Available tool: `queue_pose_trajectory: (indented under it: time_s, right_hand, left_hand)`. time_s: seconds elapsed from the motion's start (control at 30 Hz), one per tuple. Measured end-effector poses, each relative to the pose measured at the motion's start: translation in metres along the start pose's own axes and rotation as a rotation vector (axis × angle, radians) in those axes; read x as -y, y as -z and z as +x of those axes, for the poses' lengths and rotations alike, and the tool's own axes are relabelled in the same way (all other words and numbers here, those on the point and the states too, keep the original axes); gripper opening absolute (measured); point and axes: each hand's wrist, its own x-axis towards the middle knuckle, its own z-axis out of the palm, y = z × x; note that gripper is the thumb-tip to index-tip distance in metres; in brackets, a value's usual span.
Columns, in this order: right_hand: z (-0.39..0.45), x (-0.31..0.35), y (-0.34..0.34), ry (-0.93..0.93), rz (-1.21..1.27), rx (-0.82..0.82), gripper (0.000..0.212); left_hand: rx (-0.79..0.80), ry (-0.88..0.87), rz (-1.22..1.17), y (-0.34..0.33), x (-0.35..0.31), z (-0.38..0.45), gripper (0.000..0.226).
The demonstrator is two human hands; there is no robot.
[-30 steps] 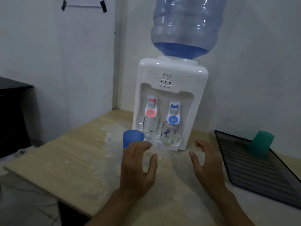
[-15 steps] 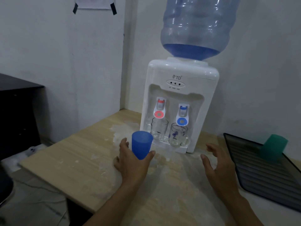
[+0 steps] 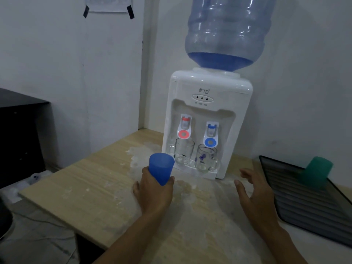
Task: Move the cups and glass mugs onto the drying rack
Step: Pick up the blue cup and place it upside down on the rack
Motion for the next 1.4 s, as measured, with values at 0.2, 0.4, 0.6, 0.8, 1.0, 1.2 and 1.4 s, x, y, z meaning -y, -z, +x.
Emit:
queue_pose_trajectory:
  time_s: [0.2,0.4,0.6,0.8,1.0,1.2,1.4]
  right_hand:
    - [0.001,-0.001,0.003,-0.007,-0.007,0.003,0.034]
    - [0.001,0.0,0.003,-0.002,-0.02,-0.007,0.033]
    - [0.002,-0.007,0.003,-0.007,-0.038,-0.007,0.032]
    - [0.005,-0.009,0.004,-0.038,-0.054,0.006,0.03]
    - [0.01,-0.016,0.011,-0.057,-0.015,-0.019,0.029]
    - [0.013,-0.025,0.022,-0.072,-0.031,-0.087,0.024]
    - [0.019,-0.027,0.033,-0.074,-0.092,-0.209,0.017]
  left_hand:
    - [-0.032,-0.051,-0.19,0.001,0.0,-0.008,0.066]
    - [0.11,-0.198,-0.256,-0.006,-0.006,-0.017,0.057]
    - [0.222,-0.359,-0.265,-0.03,-0.025,-0.019,0.066]
    - [0.384,-0.448,-0.327,-0.073,-0.055,-0.033,0.066]
    - [0.513,-0.549,-0.387,-0.109,-0.066,-0.048,0.065]
    - [0.625,-0.547,-0.468,-0.129,-0.066,-0.061,0.067]
    - [0.663,-0.39,-0.495,-0.135,-0.058,-0.056,0.06]
